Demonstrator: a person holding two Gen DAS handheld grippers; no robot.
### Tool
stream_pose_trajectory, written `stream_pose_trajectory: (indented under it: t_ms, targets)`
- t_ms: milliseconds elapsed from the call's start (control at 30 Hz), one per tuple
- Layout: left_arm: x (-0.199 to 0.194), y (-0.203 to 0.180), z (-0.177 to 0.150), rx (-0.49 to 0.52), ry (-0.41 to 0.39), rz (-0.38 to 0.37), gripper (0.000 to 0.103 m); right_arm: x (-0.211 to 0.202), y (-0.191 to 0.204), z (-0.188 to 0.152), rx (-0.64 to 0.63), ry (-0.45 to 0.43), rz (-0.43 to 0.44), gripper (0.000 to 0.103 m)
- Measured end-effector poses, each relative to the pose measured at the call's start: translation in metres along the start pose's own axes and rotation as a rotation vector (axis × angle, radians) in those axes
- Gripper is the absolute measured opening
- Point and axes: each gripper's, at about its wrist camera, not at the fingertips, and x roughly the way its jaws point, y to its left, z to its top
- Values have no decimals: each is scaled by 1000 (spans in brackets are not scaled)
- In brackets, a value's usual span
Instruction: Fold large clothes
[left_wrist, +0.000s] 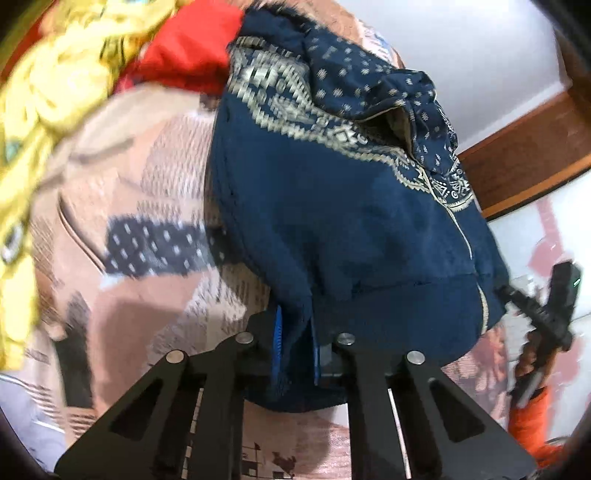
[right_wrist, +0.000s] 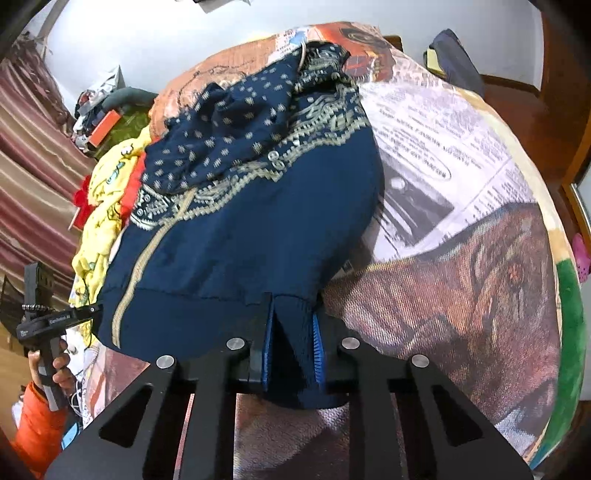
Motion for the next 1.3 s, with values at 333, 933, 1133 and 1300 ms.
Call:
stream_pose_trajectory:
  t_ms: [333,933,1133,1300]
  targets:
    - [-60,-37,41,131,-223,43,11,-26,17,37,-55,-112,30,14]
    - [-101,-81,182,140,-501,-5,10,-35,47,172,-182,-332,10,13]
    - [-85,-76,234,72,-547,-24,10,-18,43,217,-184,-361,-4,13]
    - [-55,-64,275,38,-544,45,10,9,36,252,-158,-357,-22,13]
